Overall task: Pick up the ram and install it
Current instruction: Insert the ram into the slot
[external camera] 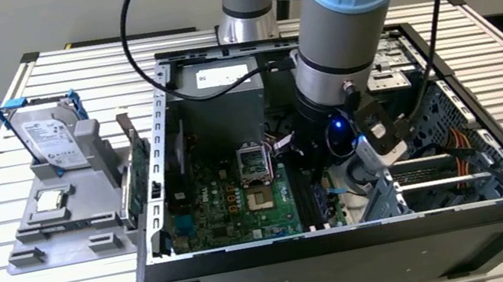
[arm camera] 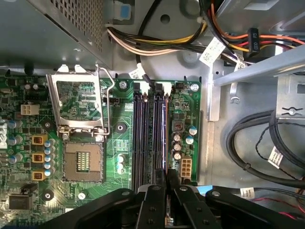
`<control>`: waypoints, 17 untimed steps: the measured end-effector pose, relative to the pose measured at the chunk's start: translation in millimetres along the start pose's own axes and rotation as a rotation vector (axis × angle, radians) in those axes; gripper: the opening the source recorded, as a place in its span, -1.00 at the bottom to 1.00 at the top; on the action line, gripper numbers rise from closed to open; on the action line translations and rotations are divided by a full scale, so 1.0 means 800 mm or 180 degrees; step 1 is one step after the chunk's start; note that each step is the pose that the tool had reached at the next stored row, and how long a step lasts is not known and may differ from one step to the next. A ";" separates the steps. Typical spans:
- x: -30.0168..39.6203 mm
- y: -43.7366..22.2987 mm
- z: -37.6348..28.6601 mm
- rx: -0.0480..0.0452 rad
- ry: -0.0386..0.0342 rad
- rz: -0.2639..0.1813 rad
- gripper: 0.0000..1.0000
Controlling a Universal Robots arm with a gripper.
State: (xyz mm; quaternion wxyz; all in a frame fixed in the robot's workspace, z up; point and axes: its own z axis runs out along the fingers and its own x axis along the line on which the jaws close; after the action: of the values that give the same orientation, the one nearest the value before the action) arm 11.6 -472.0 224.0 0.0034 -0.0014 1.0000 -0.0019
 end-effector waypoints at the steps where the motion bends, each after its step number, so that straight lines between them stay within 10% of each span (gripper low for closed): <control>1: 0.0008 0.0006 -0.0001 0.0000 0.0000 0.0010 -1.00; 17: -0.0011 0.0033 0.0000 0.0000 0.0000 0.0067 -1.00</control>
State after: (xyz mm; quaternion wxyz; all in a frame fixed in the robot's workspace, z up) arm 12.5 -469.4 224.0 0.0034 0.0092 1.0000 -0.0019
